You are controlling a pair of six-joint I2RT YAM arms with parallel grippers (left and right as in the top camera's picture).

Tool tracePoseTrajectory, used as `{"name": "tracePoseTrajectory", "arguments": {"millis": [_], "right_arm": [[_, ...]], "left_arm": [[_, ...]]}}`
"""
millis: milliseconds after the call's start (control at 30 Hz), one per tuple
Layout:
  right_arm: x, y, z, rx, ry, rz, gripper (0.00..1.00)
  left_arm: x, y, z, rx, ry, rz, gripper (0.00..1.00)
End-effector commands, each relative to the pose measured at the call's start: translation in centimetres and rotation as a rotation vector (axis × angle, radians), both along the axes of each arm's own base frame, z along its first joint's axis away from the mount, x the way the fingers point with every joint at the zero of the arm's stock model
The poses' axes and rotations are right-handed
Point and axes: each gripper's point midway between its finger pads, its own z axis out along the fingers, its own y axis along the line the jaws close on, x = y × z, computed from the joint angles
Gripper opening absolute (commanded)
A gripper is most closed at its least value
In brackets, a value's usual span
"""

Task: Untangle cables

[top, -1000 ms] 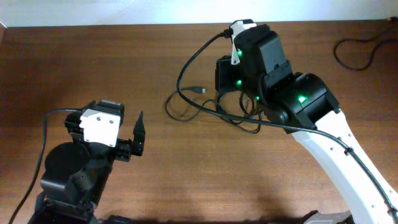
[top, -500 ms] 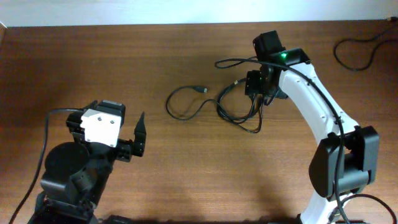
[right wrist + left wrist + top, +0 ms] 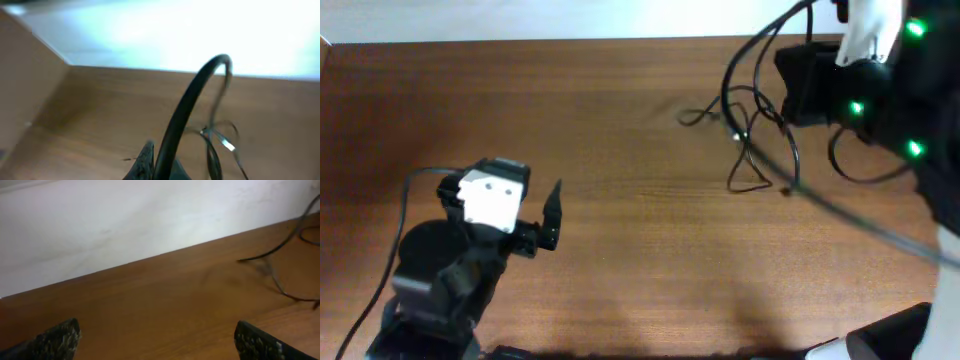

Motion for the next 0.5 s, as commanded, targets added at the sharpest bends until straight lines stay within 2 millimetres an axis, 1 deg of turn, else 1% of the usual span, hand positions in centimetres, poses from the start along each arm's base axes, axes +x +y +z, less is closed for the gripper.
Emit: {"name": "tracePoseTrajectory", "arguments": {"millis": [0, 33, 67, 100, 133, 167, 233, 267, 333, 367, 400, 467], "right_arm": [[0.5, 1.3, -1.3, -0.028, 0.037, 0.052, 0.04], [0.3, 1.2, -1.7, -0.035, 0.054, 0.051, 0.04], [0.1, 1.1, -1.9, -0.038, 0.063, 0.051, 0.04], [0.0, 1.1, -2.0, -0.041, 0.071, 0.052, 0.04], [-0.1, 1.0, -2.3, -0.055, 0.075, 0.058, 0.04], [-0.2, 1.0, -2.5, -0.061, 0.083, 0.061, 0.04], [-0.3, 1.0, -2.5, -0.062, 0.085, 0.062, 0.04], [-0.4, 0.9, -2.6, -0.063, 0.089, 0.061, 0.04], [-0.4, 0.9, -2.6, -0.063, 0.090, 0.062, 0.04], [-0.4, 0.9, -2.6, -0.064, 0.089, 0.061, 0.04], [-0.4, 0.9, -2.6, -0.063, 0.090, 0.062, 0.04], [-0.4, 0.9, -2.6, -0.063, 0.089, 0.061, 0.04]], "left_arm": [[2.1, -4.1, -1.3, -0.054, 0.066, -0.191, 0.99], [2.8, -7.0, -0.6, -0.109, 0.045, -0.338, 0.99], [3.3, -10.6, 0.7, -0.176, 0.001, -0.544, 0.99], [4.2, -12.5, 0.9, -0.207, -0.018, -0.658, 0.99], [5.2, -13.6, 0.4, -0.223, -0.016, -0.717, 0.99], [6.4, -14.8, -1.1, -0.217, 0.000, -0.790, 0.99], [8.8, -16.4, -5.5, -0.211, 0.080, -0.870, 0.99], [9.4, -17.6, -7.6, -0.241, 0.116, -0.953, 0.99], [10.2, -19.1, -9.2, -0.307, 0.120, -1.065, 0.99], [10.7, -19.2, -9.7, -0.321, 0.133, -1.059, 0.99], [10.6, -19.4, -10.0, -0.326, 0.140, -1.068, 0.99], [8.9, -21.1, -9.7, -0.339, 0.143, -1.155, 0.99]]}}
